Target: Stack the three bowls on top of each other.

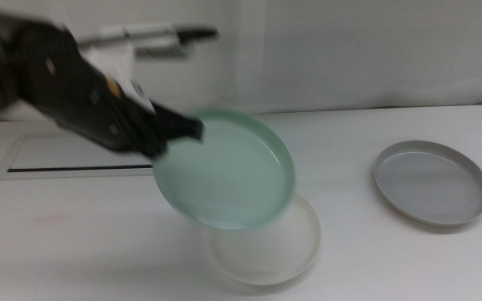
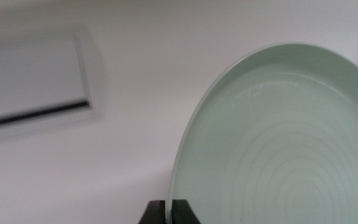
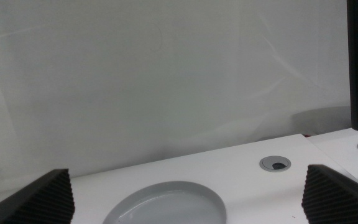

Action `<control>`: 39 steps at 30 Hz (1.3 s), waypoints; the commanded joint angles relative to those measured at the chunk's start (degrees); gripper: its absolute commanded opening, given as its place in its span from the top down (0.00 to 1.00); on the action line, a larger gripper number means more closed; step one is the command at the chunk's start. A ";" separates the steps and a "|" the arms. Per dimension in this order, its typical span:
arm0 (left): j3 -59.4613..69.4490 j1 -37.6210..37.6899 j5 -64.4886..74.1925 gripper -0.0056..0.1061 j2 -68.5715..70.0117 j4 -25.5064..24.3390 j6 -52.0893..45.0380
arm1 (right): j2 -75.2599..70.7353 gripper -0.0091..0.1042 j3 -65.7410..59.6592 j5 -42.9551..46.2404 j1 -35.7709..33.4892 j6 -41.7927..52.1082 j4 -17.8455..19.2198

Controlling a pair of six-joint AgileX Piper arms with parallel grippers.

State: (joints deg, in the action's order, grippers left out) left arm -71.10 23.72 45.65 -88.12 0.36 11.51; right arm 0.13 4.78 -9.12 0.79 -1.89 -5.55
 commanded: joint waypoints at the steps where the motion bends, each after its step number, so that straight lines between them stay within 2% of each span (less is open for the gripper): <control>1: 4.04 2.69 -5.36 0.98 0.95 2.29 1.55 | -1.99 0.02 -0.27 0.30 0.30 0.39 0.48; 5: 8.64 7.19 -13.60 0.98 -0.04 4.49 3.56 | -1.99 0.02 -0.27 0.30 0.30 0.39 0.48; 31: 9.74 7.19 -18.98 0.98 -17.18 4.49 3.94 | -1.99 0.02 -0.27 0.41 0.30 0.39 0.38; 39: 9.74 7.08 -20.33 0.98 -17.55 2.24 5.09 | -1.99 0.02 -0.27 0.41 0.30 0.39 0.48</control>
State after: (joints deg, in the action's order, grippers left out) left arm -61.55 30.68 25.73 -105.66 3.43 16.21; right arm 0.13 4.78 -9.12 0.79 -1.77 -5.55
